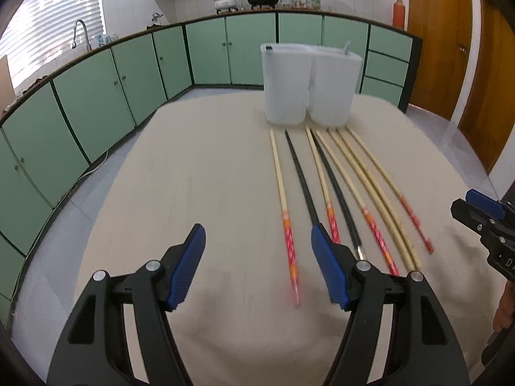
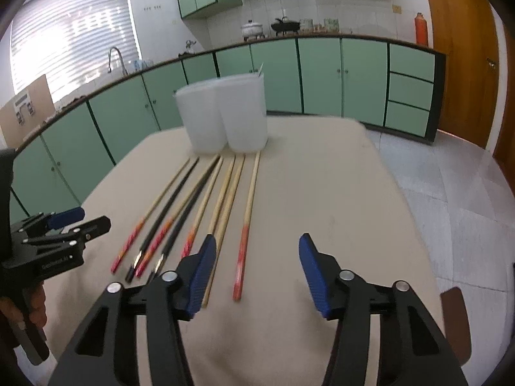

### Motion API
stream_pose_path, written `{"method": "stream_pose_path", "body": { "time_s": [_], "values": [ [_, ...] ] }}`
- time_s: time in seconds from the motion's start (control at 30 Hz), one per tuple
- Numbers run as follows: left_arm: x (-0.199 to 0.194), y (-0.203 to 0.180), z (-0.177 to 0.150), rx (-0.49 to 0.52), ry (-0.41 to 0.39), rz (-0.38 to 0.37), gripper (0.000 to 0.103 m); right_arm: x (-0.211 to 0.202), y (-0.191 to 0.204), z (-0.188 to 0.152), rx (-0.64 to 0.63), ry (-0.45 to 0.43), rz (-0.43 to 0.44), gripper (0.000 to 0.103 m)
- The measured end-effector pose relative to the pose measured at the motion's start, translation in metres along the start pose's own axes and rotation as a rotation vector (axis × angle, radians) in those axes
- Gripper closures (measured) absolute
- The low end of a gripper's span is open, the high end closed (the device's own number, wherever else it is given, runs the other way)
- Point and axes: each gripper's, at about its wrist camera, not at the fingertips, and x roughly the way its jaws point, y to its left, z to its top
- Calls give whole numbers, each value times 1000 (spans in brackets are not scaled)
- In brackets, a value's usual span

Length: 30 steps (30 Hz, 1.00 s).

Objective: Organize utensils
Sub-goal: 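Close left gripper on red-patterned chopstick while right gripper grasps another chopstick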

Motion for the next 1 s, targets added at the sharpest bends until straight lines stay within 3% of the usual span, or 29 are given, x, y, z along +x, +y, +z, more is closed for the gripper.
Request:
{"method": "stream_pose_path", "body": {
  "time_s": [0.33,0.7,1.0],
  "values": [
    [10,-1,-23,-12,65,-25,42,10,13,-21,-35,97,32,80],
    [20,-4,-30,-57,78,-28,46,22,17,-30,-32,125,27,90],
    [22,-7,-30,-87,53,-15,47,27,17,-28,-16,114,17,91]
  ]
}}
